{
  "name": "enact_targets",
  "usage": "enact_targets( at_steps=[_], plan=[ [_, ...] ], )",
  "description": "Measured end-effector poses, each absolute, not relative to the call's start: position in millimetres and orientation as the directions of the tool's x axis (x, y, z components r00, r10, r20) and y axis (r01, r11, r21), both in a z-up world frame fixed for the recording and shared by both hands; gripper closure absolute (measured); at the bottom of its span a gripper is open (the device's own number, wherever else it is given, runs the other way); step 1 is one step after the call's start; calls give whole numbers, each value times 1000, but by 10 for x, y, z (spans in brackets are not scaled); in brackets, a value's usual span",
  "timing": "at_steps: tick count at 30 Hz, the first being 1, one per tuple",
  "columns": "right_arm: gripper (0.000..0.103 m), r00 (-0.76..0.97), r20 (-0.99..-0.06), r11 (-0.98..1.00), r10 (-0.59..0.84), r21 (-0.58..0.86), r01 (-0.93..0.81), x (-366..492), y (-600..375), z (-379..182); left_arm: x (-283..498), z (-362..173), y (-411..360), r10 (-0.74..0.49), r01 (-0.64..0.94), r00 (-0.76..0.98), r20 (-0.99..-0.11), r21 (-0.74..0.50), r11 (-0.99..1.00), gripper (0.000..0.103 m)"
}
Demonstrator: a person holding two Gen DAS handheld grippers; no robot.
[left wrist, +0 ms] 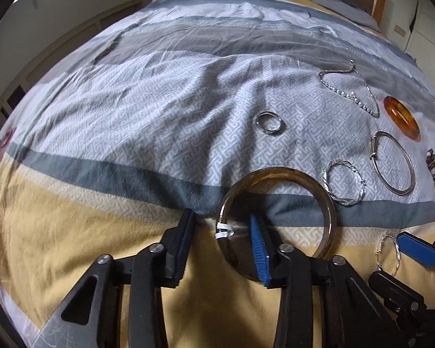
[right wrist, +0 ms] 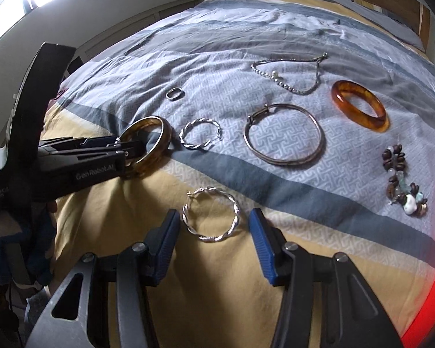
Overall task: Organize jewelry
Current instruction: 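Grasp the brown tortoiseshell bangle with the left tool while the right tool grasps the twisted silver hoop, then carry the bangle in the left tool while the right tool carries the hoop into the red box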
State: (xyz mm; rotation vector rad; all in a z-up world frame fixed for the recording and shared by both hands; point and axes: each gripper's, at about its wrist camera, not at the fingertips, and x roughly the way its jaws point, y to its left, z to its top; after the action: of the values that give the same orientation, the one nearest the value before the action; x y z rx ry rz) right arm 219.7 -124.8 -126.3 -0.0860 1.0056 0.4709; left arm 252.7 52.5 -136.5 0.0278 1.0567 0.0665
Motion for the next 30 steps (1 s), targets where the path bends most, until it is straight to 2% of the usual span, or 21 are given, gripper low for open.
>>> enact_targets(
  at_steps=[1,4,18,30],
  plan=[
    [65,447,-828,898,337,140,-417,2200,-1246,-1269,2511,-1360,486,73,-30,498,-864,67,997,79],
    [65,446,-825,899,347,159,-408,2207,-1279,-1274,2461,-1345,412,76,-9,509,-857,83,996,92],
    [66,516,-770,909,375,197,-367,1697,-1527,-825,1968,-961,526,62,-68,549,-834,29,997,94],
    [66,659,-668,935,346,186,-302,652,-2127,-110,1165,-209,289,20,-15,647,-762,13,1000,94]
  ],
)
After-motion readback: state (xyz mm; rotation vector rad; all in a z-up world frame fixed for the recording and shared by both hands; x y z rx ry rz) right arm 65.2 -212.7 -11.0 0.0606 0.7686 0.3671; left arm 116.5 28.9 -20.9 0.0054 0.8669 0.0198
